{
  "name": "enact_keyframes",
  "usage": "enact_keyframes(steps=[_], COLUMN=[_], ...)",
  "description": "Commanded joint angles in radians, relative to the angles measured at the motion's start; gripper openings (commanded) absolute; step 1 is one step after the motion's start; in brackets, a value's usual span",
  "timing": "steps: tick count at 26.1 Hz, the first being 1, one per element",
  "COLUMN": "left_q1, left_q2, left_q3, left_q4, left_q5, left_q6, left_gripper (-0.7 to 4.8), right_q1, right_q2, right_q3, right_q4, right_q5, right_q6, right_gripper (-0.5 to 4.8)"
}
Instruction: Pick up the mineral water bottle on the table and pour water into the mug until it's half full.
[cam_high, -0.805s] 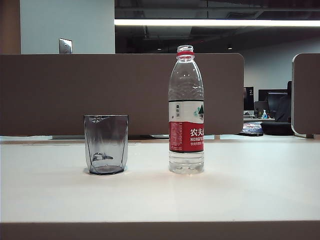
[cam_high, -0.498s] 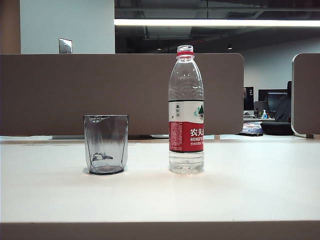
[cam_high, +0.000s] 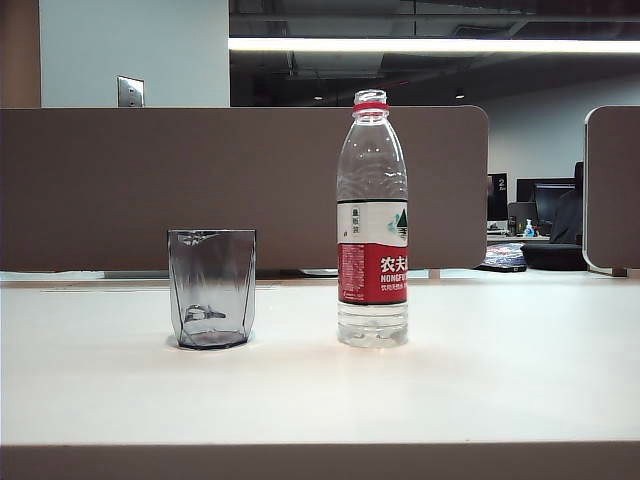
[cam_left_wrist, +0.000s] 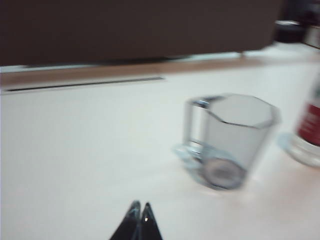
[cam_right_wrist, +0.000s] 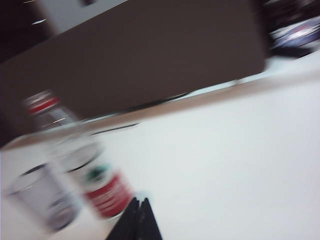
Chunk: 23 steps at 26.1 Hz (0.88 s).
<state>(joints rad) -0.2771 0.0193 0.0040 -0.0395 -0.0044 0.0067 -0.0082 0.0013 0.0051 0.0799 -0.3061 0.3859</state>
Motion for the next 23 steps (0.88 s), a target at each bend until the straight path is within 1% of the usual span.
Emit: enact_keyframes(steps=[1,2,3,5,8,9,10,11,12,13,14,15,16,17,18,19,20,21,23], left_q1=[-0.126,-0.161,-0.199,-0.243,-0.259,-0.259,-0.259,-0.259,-0.259,-0.259,-0.259,-0.259,-0.259,-0.259,-0.259,-0.259,-0.259,-0.259,-0.259], left_q2=[0.046,0.061,0.082,0.112,0.143,0.147,0.147,0.147,0.147,0.147,0.147,0.147,0.147,0.147,0.147,0.147,0.147,0.147,0.147], left_q3=[0.003,0.003,0.003,0.003,0.003,0.003,0.003,0.003,0.003,0.003,0.003,0.003,0.003,0.003,0.003,0.003,0.003,0.003,0.003], left_q4=[0.011,0.011,0.011,0.01,0.01,0.011,0.011,0.011,0.011,0.011,0.011,0.011,0.011,0.011,0.011,0.011,0.011,0.011,0.011], left_q5=[0.002,0.002,0.005,0.01,0.008,0.008,0.008,0.008,0.008,0.008,0.008,0.008,0.008,0.008,0.008,0.008,0.008,0.008,0.005], left_q6=[0.0,0.0,0.0,0.0,0.0,0.0,0.0,0.0,0.0,0.0,0.0,0.0,0.0,0.0,0.0,0.0,0.0,0.0,0.0], left_gripper=[-0.05,-0.05,-0.05,-0.05,-0.05,-0.05,-0.05,-0.05,-0.05,-0.05,-0.05,-0.05,-0.05,-0.05,-0.05,-0.05,-0.05,-0.05,-0.05], right_q1=[0.003,0.005,0.009,0.018,0.049,0.084,0.131,0.157,0.186,0.224,0.257,0.292,0.339,0.422,0.464,0.515,0.55,0.602,0.61], right_q2=[-0.002,-0.001,0.0,0.008,0.032,0.05,0.077,0.098,0.121,0.159,0.196,0.237,0.293,0.391,0.447,0.523,0.584,0.733,0.905], right_q3=[-0.004,-0.004,-0.004,-0.004,-0.004,0.004,0.018,0.024,0.029,0.035,0.039,0.039,0.039,0.039,0.04,0.047,0.057,0.087,0.132], right_q4=[-0.01,-0.02,-0.039,-0.074,-0.097,-0.096,-0.098,-0.098,-0.098,-0.096,-0.078,-0.048,-0.001,0.099,0.158,0.229,0.278,0.388,0.513], right_q5=[-0.213,-0.234,-0.237,-0.227,-0.235,-0.226,-0.181,-0.148,-0.111,-0.064,-0.035,-0.019,0.011,0.09,0.149,0.236,0.298,0.382,0.377], right_q6=[0.04,0.053,0.085,0.119,0.115,0.098,0.042,0.001,-0.045,-0.089,-0.101,-0.119,-0.163,-0.242,-0.286,-0.337,-0.374,-0.448,-0.47], right_gripper=[-0.08,-0.08,-0.09,-0.09,-0.09,-0.03,0.46,1.1,2.08,3.29,3.94,4.42,4.79,4.79,4.79,4.79,4.79,4.79,4.79])
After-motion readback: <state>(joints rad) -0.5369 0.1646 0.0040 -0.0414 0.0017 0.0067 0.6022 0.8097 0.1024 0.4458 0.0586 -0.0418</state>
